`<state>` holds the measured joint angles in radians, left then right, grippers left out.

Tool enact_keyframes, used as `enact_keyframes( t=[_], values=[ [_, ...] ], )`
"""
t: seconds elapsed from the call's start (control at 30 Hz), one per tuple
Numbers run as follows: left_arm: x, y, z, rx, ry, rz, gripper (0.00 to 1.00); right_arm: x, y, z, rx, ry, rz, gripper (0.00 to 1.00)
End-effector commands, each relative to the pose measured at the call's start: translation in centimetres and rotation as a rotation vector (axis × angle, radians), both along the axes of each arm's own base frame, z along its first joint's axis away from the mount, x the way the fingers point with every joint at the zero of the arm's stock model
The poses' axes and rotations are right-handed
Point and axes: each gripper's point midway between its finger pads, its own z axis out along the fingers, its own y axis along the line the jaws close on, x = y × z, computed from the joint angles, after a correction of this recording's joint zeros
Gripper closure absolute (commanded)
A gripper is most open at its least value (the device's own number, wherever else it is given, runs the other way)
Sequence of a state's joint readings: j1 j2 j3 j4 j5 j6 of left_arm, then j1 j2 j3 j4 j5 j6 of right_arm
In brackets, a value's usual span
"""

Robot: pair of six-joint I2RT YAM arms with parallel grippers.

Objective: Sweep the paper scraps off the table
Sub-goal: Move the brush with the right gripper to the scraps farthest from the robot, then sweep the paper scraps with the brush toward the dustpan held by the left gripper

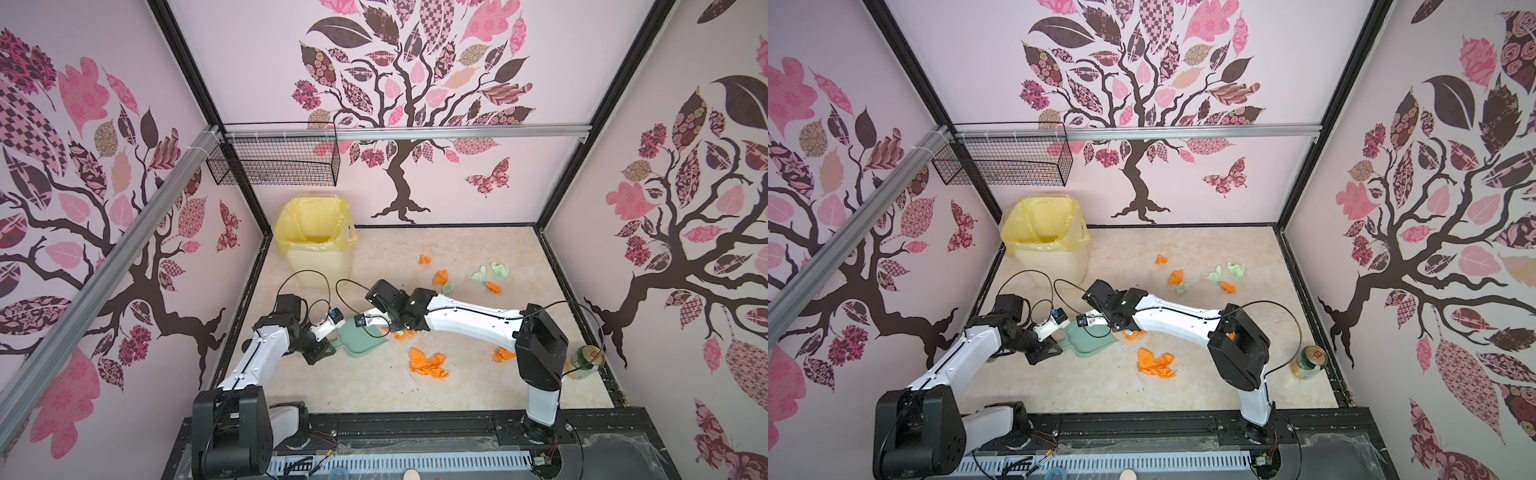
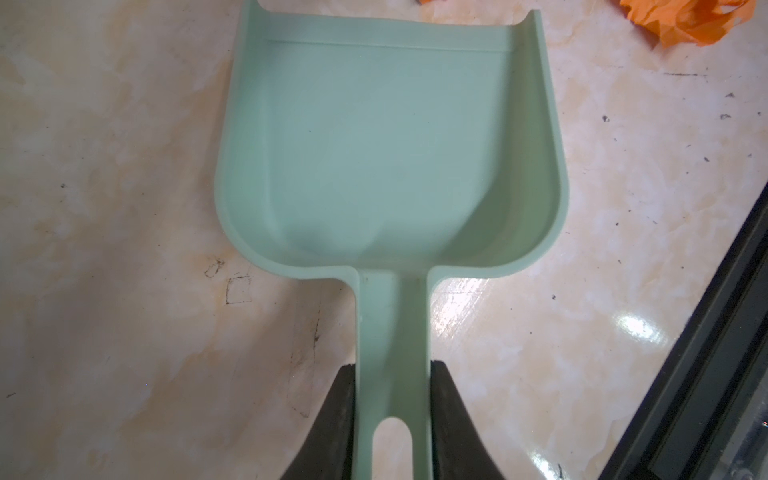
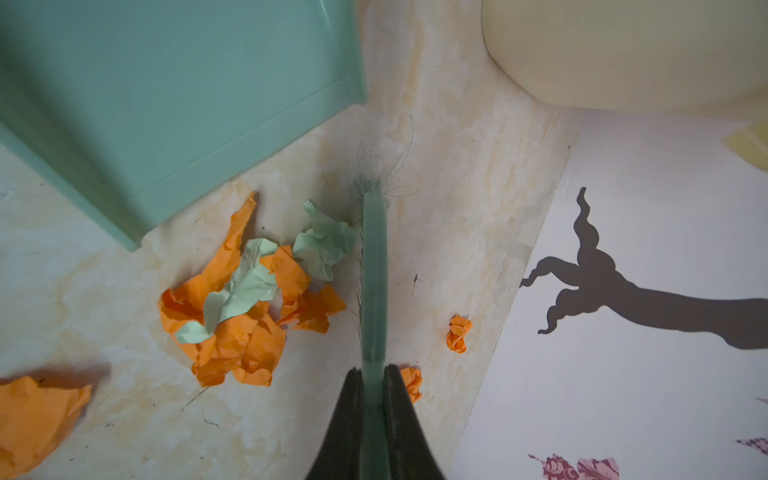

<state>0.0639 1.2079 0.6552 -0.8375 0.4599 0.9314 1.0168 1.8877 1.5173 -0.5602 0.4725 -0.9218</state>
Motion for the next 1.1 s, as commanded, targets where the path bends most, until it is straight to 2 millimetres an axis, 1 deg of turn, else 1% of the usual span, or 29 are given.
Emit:
enact_keyframes(
  t=[0.0, 0.03, 0.13, 0.23, 0.27, 0.3, 0.33, 0.4, 0.47, 0.53, 0.67, 0.77, 0.9, 1.07],
  values=[
    [0.1, 0.0, -0.3, 0.000, -0.002, 0.000, 1.00, 3.4, -2.5, 5.8, 0.145, -0.162, -0.267, 1.00],
    [0.2, 0.3, -0.3, 0.025, -0.015, -0.006, 1.00, 4.3, -2.8, 7.1, 0.178, -0.186, -0.331, 1.00],
    [0.8, 1.4, -0.4, 0.099, -0.063, -0.022, 1.00, 6.3, -4.4, 9.2, 0.236, -0.166, -0.509, 1.00],
    [1.3, 2.1, 0.0, 0.151, -0.089, -0.038, 1.00, 7.8, -7.3, 9.8, 0.233, -0.109, -0.711, 1.00],
    [1.5, 2.2, 0.2, 0.164, -0.097, -0.041, 1.00, 8.0, -8.4, 9.4, 0.208, -0.087, -0.766, 1.00],
    [1.7, 2.3, 0.5, 0.182, -0.107, -0.049, 1.00, 8.4, -9.5, 9.3, 0.205, -0.104, -0.816, 1.00],
    [1.9, 2.3, 0.9, 0.200, -0.118, -0.057, 1.00, 8.8, -10.4, 9.5, 0.231, -0.106, -0.863, 1.00],
    [2.3, 2.1, 1.7, 0.222, -0.140, -0.077, 1.00, 9.2, -12.3, 9.1, 0.297, -0.022, -0.985, 1.00],
    [2.5, 1.7, 2.2, 0.244, -0.152, -0.097, 1.00, 9.6, -14.1, 7.9, 0.320, 0.032, -1.071, 1.00],
    [2.7, 1.0, 2.6, 0.250, -0.164, -0.117, 1.00, 10.1, -15.6, 6.8, 0.306, 0.000, -1.099, 1.00],
    [2.5, -0.5, 3.2, 0.217, -0.146, -0.132, 1.00, 11.0, -16.9, 4.8, 0.321, 0.023, -1.130, 1.00],
    [2.3, -1.2, 3.1, 0.197, -0.126, -0.135, 1.00, 11.7, -17.3, 3.2, 0.284, 0.024, -1.123, 1.00],
    [1.6, -2.3, 2.7, 0.154, -0.091, -0.137, 1.00, 12.5, -17.3, 1.5, 0.243, 0.045, -1.116, 1.00],
    [1.0, -3.2, 1.6, 0.143, -0.068, -0.148, 1.00, 12.4, -16.9, 0.2, 0.215, 0.085, -1.117, 1.00]
  ],
)
